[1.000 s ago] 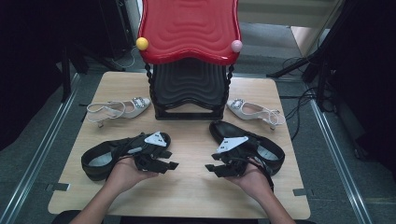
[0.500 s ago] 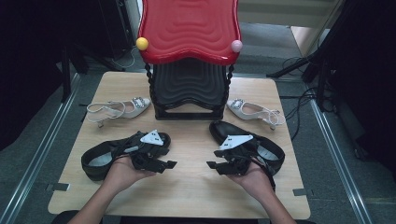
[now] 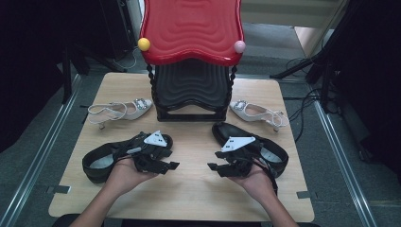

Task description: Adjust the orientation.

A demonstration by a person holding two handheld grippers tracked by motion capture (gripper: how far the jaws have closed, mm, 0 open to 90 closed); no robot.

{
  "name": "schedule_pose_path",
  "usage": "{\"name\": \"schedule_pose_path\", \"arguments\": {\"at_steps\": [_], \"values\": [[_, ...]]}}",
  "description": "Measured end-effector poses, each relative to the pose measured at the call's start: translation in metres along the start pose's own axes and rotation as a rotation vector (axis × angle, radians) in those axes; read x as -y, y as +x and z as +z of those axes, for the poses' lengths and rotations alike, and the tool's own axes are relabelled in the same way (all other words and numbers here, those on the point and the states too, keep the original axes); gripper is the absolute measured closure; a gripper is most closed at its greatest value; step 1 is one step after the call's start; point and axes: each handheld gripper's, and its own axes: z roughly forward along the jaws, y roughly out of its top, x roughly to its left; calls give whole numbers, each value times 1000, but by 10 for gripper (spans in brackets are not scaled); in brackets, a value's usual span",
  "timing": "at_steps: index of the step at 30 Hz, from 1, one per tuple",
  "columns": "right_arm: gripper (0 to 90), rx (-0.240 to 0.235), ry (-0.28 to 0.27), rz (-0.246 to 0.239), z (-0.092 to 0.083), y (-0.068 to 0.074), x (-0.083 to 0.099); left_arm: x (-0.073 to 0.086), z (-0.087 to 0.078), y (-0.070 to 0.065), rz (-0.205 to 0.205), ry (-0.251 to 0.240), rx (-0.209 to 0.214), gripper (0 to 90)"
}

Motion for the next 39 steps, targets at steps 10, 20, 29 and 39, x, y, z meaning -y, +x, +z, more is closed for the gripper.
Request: {"name": "schedule_pose_path", "arguments": {"at_steps": [10,20,29,39], "values": [[469,-7,-7,-20,1,0,-3,5,-10,2,-21,18,-12,502],[496,-62,2,-35,5,1,-13,17,-36,10,-98,-5,-5,463],[489,-92,20,-50,13,-1,-24,31,-62,14,-108,-20,-24,488],[483,-103,35,-69,20,2,-29,46,-92,21,-132,-12,-51,497]]}}
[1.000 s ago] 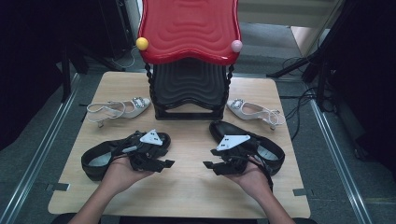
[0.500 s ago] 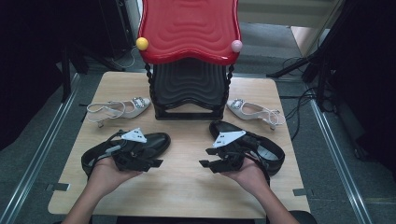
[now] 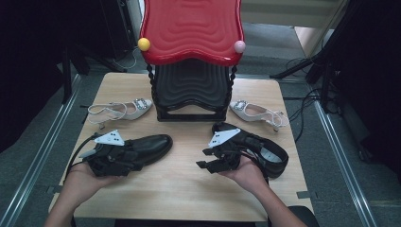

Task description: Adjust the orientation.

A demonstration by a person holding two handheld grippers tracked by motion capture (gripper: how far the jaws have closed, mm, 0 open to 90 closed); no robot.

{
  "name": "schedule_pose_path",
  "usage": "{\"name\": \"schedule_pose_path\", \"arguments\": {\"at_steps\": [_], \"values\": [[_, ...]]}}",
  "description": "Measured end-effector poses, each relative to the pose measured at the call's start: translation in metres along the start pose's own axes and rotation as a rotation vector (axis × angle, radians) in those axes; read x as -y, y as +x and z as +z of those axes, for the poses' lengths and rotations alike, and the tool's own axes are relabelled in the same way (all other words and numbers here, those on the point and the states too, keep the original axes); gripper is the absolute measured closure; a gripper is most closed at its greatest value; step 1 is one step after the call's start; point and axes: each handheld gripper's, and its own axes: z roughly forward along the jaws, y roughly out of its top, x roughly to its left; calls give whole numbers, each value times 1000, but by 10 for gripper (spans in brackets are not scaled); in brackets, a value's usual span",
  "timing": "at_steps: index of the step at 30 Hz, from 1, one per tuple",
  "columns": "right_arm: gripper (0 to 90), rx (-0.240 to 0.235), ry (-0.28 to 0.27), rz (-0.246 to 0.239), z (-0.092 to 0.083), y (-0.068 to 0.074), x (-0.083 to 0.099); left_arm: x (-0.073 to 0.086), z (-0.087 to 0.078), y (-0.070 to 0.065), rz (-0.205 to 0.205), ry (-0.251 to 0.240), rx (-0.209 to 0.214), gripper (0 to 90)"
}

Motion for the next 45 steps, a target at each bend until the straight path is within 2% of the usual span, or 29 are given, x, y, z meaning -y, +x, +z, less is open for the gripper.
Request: {"name": "schedule_pose_path", "arguments": {"at_steps": [7,13,20,23,27,30,32,35,39,40,41,43,44,45], "values": [[479,11,2,8,-2,-1,2,9,-17,15,-24,13,-58,500],[469,17,3,13,-2,-2,4,13,-30,20,-28,32,-54,496],[461,27,2,12,-2,-4,5,34,-44,34,-72,56,-121,494],[461,25,5,10,-1,-4,5,38,-42,38,-94,63,-124,486],[461,24,10,1,1,-4,4,39,-23,45,-101,71,-110,478],[462,25,12,0,1,-4,5,38,-15,48,-109,79,-96,481],[466,22,12,3,1,-4,4,34,-6,48,-84,82,-93,492],[467,22,15,4,1,-3,4,29,-1,47,-77,77,-79,509],[467,20,21,1,3,-2,4,20,16,46,-49,106,-79,517],[467,20,21,1,3,-2,4,19,18,45,-38,114,-94,536],[468,21,22,0,3,-2,4,18,21,45,-47,117,-104,567],[471,20,20,1,3,-2,5,17,21,46,-54,111,-72,653],[471,20,20,1,3,-2,5,17,21,46,-54,111,-72,701],[477,21,17,3,2,-2,5,16,18,48,-84,102,-28,746]]}}
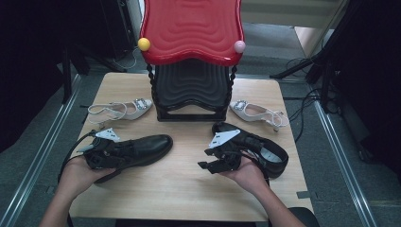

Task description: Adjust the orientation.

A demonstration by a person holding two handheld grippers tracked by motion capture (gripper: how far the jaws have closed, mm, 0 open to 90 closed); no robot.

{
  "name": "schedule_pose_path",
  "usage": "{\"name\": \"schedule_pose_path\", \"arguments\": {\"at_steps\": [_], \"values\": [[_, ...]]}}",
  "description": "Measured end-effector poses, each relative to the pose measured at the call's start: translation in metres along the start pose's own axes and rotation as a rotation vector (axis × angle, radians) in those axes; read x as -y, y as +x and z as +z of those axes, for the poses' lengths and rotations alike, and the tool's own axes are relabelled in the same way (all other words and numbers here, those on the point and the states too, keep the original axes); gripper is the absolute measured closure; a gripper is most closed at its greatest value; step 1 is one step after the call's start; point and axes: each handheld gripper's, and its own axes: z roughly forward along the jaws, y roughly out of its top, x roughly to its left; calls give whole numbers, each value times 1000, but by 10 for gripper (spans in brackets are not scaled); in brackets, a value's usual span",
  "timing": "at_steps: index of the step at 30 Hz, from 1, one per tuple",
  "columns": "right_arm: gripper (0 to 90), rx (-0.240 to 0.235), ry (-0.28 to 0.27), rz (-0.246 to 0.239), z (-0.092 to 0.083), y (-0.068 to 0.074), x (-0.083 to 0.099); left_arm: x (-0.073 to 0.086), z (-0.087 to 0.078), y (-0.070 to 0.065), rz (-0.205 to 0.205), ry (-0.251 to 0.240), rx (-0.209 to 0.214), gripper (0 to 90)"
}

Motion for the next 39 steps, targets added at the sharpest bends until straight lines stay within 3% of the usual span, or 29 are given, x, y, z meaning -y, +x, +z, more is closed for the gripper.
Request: {"name": "schedule_pose_path", "arguments": {"at_steps": [3,5,9,10,12,16,19,22,28,31,36,39], "values": [[480,0,-8,-1,-1,0,0,-2,-1,-1,-16,-12,10,814],[481,4,-15,2,-3,-1,0,-9,-3,-9,-19,-4,0,821],[481,11,-24,11,-6,-3,1,-18,-5,-16,-16,-40,20,822],[481,12,-24,14,-6,-3,1,-25,-6,-22,-33,-75,38,821],[481,17,-25,13,-7,-3,2,-30,-5,-25,-29,-80,45,820],[480,24,-32,22,-10,-2,4,-55,6,-43,10,-59,53,816],[479,28,-37,20,-12,-3,5,-63,13,-47,6,-59,65,814],[479,35,-36,27,-15,-2,9,-77,30,-57,-21,-46,60,813],[479,41,-41,32,-20,-1,15,-89,50,-66,-80,-55,72,812],[479,44,-31,33,-21,0,18,-95,58,-71,-89,-64,59,813],[479,51,-36,38,-24,3,21,-97,67,-74,-119,-78,77,811],[479,54,-44,37,-25,4,23,-97,78,-77,-104,-74,72,802]]}}
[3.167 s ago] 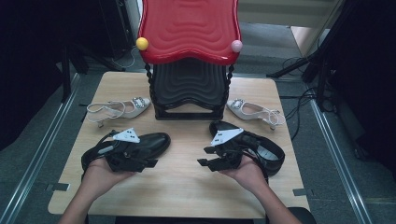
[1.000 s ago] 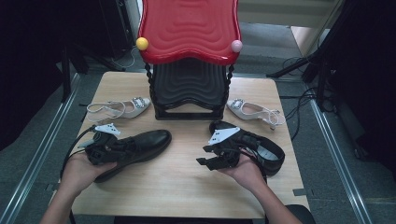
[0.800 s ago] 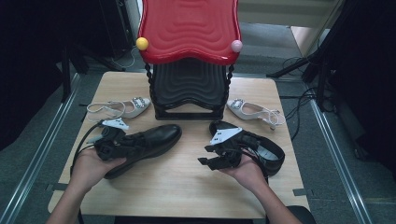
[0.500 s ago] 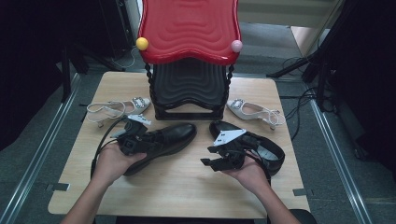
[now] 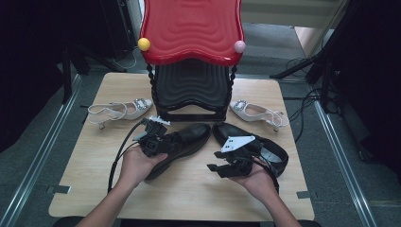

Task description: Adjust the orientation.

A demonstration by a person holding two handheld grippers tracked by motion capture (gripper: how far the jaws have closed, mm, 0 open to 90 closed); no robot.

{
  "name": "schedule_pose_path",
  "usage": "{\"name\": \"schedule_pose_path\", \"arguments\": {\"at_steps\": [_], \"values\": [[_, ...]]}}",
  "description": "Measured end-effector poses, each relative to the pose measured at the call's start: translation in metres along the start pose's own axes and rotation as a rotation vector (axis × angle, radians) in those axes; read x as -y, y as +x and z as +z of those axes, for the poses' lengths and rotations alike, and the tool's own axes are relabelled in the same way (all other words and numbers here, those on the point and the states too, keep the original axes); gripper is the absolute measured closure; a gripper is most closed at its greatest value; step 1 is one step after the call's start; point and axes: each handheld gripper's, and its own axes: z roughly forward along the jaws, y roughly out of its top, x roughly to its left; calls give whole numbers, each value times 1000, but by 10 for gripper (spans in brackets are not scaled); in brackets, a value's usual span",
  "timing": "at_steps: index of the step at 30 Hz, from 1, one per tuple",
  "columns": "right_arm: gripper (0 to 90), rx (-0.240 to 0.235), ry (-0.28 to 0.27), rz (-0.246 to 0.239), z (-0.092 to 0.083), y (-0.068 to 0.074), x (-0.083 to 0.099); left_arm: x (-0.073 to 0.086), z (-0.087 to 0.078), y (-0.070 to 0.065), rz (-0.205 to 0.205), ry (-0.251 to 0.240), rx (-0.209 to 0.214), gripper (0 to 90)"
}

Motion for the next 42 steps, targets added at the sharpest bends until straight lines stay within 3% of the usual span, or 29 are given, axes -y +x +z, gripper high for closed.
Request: {"name": "schedule_pose_path", "arguments": {"at_steps": [5,7,11,13,15,16,18,19,20,22,26,27,28,36,39,41,42], "values": [[478,7,9,10,1,0,2,3,5,0,13,14,-1,767],[478,12,12,15,2,0,3,3,6,-2,39,21,-14,740],[478,6,5,33,3,0,3,4,4,-4,74,48,0,646],[479,2,-3,40,2,1,3,6,-2,-5,135,69,10,614],[480,2,-5,44,2,1,3,6,-6,-4,142,70,10,604],[479,6,-10,44,2,0,3,5,-15,-3,165,67,3,604],[479,6,-8,50,2,-1,3,6,-19,-1,159,62,4,599],[480,8,-12,57,2,-1,3,6,-26,4,147,69,45,583],[480,8,-12,57,2,-1,3,6,-26,4,147,69,45,576],[479,9,-18,59,2,-2,2,6,-38,6,173,78,53,577],[484,9,-23,65,2,-1,0,5,-53,8,188,64,51,622],[489,15,-22,64,3,-1,0,5,-63,13,191,25,75,715],[490,17,-24,65,3,-1,-1,5,-67,16,182,17,89,729],[533,28,-41,85,4,-3,-5,7,-81,44,185,-8,57,877],[657,23,-28,90,8,0,-10,12,-80,64,168,-6,16,900],[751,30,-25,83,10,1,-12,14,-76,74,149,-9,42,900],[751,30,-25,83,10,1,-12,14,-76,74,149,-9,42,900]]}}
